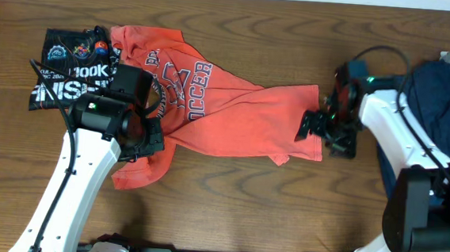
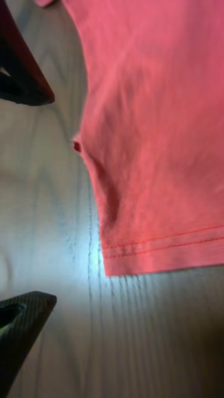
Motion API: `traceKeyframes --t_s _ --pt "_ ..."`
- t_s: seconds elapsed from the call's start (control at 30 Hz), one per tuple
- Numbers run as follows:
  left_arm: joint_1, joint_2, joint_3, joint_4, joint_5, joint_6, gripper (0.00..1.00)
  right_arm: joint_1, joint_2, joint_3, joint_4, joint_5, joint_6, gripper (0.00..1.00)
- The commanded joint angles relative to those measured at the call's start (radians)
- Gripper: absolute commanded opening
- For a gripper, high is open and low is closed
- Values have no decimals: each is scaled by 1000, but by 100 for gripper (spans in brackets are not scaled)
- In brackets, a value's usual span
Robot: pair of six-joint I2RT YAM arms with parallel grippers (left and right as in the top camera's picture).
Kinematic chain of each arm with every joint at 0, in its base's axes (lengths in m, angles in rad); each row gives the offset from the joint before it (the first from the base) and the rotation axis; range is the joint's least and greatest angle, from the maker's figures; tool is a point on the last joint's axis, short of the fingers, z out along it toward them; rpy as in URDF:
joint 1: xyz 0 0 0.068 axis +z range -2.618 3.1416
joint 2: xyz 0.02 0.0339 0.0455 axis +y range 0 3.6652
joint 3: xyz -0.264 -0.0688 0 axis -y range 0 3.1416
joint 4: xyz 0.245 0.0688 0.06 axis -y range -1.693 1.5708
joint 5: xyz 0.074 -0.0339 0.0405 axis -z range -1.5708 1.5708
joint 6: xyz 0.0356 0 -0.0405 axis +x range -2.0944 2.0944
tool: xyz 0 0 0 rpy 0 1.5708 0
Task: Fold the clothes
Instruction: 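Grasp the shirt's bottom corners with left and right grippers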
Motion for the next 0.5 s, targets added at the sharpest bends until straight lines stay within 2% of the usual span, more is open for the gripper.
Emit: traceKeyframes --t_s 0.0,0.23,0.37,0.4,0.47 --pt "-2 0 3 -2 -20 11 6 8 8 -79 50 -39 127 92" --pt "-2 0 3 1 -20 10 6 25 8 -230 317 -63 260 84" --pt "-2 0 3 1 -20 10 6 37 8 -266 434 -9 326 73" --pt "-2 0 3 1 -19 10 6 39 8 -267 449 23 335 66" --pt "-2 0 3 1 -19 10 6 39 8 -267 478 87 342 42"
